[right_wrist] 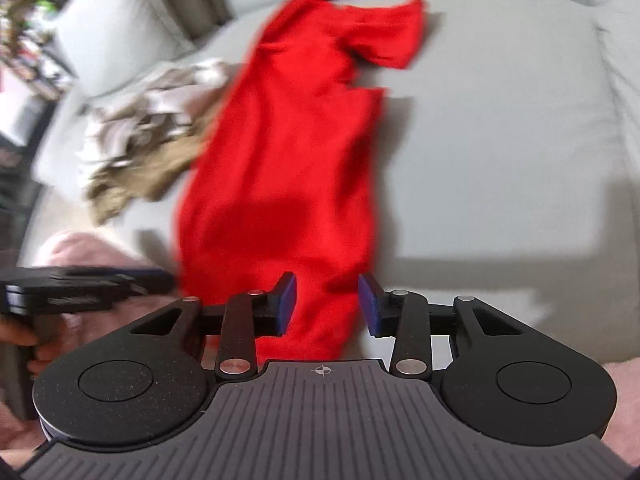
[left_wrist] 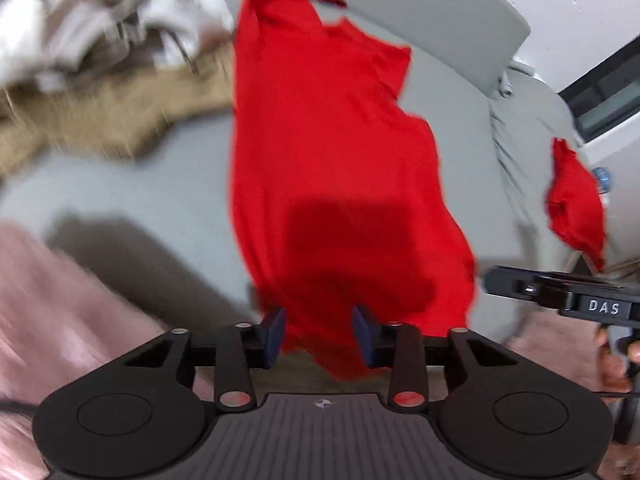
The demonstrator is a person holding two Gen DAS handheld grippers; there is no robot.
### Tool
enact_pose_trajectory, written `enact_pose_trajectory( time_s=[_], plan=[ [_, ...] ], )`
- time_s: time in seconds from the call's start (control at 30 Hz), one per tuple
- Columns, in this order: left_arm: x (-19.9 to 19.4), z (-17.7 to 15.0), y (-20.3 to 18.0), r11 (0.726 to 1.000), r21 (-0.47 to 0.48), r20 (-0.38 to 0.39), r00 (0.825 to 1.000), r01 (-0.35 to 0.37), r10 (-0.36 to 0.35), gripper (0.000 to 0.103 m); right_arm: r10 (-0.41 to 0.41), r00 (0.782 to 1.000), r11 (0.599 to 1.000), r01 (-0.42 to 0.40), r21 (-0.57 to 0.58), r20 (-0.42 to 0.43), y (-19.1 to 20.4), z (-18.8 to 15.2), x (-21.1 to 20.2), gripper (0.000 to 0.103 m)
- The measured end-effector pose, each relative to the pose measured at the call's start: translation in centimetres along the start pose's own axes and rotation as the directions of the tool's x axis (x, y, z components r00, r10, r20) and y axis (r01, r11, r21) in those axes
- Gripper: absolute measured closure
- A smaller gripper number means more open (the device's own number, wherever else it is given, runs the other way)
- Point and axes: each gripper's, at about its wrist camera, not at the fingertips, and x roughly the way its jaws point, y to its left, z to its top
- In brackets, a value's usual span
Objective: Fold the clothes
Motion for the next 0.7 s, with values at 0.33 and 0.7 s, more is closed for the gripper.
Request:
enact_pose_trajectory(
  time_s=[0.33, 0.7],
  plan=[
    [3.1, -0.2, -0.2, 0.995, -0.087, -0.04, 0.998, -0.046, 0.043, 0.068, 0.067, 0.997, 0.996, -0.065, 0.062, -0.036, 0.5, -0.6, 1.4, 0.063],
    [1.2, -1.3, -1.9, 0.991, -0.117, -0.005, 0.998, 0.062, -0.063, 0.103, 0.005, 0.997, 0.998, 0.0, 0.067, -0.074, -0.4, -0.8, 2.7, 0.074]
  ],
)
